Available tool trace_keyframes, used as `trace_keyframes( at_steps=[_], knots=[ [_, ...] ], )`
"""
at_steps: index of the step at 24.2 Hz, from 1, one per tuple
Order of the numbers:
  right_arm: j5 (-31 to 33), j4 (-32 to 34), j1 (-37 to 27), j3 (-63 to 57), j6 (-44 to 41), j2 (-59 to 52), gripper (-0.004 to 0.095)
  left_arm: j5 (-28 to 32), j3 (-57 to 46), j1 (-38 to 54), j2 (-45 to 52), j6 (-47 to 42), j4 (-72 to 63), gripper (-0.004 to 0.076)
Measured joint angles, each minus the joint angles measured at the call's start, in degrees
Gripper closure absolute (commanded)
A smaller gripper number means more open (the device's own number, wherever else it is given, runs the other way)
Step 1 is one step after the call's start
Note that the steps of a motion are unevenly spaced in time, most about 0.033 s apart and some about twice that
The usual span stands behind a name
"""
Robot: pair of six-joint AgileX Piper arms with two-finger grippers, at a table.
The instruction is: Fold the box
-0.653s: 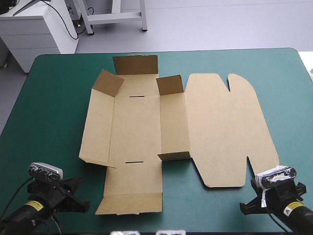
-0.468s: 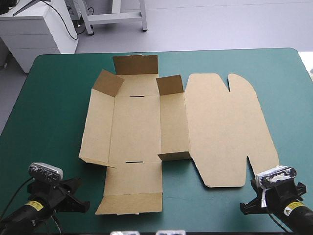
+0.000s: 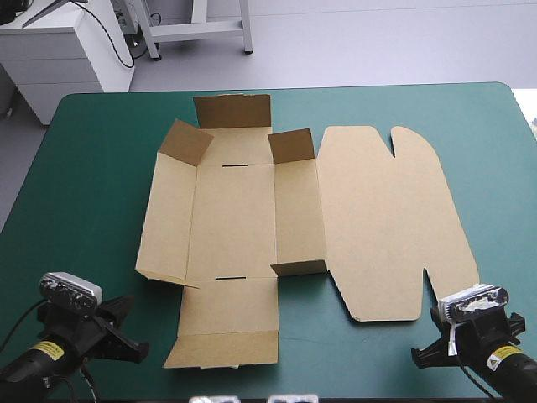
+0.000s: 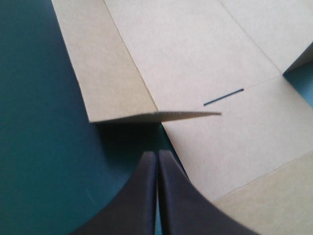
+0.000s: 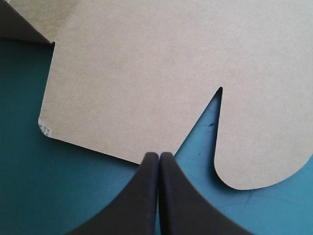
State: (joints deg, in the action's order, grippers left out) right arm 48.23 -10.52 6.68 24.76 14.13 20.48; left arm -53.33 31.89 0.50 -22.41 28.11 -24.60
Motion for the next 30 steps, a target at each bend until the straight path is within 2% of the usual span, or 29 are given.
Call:
trace_keyframes(
  at_steps=[4, 9, 15, 18, 22, 26, 28, 29, 30],
  knots=[
    [0.0, 0.0, 0.0, 0.0, 0.0, 0.0, 0.0926, -2.48, 6.28, 0.0, -4.12, -3.22, 0.0, 0.0732],
    [0.0, 0.0, 0.0, 0.0, 0.0, 0.0, 0.0926, -7.09, 14.91, 0.0, -14.52, -4.21, -0.21, 0.0732],
    [0.0, 0.0, 0.0, 0.0, 0.0, 0.0, 0.0926, -3.82, 21.81, 0.0, -28.73, -4.38, -0.21, 0.0732],
    [0.0, 0.0, 0.0, 0.0, 0.0, 0.0, 0.0926, -2.54, 27.31, 0.0, -41.08, -4.38, -0.28, 0.0732],
    [0.0, 0.0, 0.0, 0.0, -0.05, 0.0, 0.0926, -2.59, 30.8, 0.0, -49.77, -4.19, -1.28, 0.0732],
    [0.0, 0.0, 0.0, 0.0, -0.05, 0.0, 0.0926, -6.08, 36.13, 1.62, -58.38, -4.46, -2.01, 0.0729],
    [0.0, 0.0, 0.0, 0.0, -0.01, 0.0, 0.0926, -7.81, 36.94, 3.49, -59.28, -4.82, -2.01, 0.0687],
    [0.0, 0.0, 0.0, 0.0, -0.01, 0.0, 0.0926, -8.69, 37.0, 4.17, -59.34, -4.82, -2.01, 0.0618],
    [0.0, 0.0, 0.0, 0.0, -0.01, 0.0, 0.0926, -10.93, 37.02, 5.43, -59.34, -4.86, -1.94, 0.0582]
  ],
)
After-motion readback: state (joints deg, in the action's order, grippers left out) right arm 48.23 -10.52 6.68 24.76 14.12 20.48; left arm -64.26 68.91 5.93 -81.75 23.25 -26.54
